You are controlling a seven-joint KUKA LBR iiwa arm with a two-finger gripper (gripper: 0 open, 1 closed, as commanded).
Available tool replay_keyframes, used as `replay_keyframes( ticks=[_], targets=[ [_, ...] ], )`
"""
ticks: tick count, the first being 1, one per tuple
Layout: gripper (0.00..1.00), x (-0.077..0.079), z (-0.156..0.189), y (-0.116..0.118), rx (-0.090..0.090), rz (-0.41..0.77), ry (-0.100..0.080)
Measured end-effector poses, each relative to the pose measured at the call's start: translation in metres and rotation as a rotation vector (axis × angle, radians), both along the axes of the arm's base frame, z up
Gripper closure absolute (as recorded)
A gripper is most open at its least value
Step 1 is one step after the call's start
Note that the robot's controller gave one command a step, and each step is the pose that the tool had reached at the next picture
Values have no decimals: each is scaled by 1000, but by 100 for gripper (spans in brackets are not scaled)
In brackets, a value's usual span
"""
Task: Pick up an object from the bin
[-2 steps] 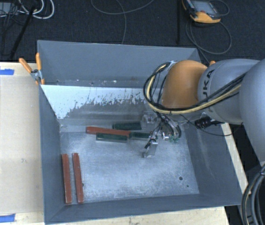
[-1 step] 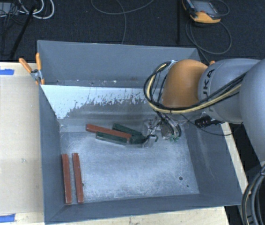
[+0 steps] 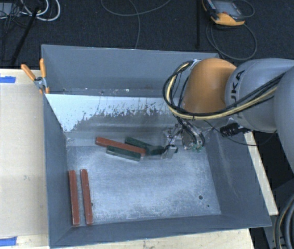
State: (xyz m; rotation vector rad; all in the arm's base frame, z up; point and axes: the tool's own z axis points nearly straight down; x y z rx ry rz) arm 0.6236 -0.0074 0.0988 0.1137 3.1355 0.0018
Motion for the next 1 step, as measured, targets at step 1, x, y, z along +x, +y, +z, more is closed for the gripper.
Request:
replay_keyframes(
  ticks=[1],
  targets=[
    [100,0,7,0,0,-2,2]
  ],
)
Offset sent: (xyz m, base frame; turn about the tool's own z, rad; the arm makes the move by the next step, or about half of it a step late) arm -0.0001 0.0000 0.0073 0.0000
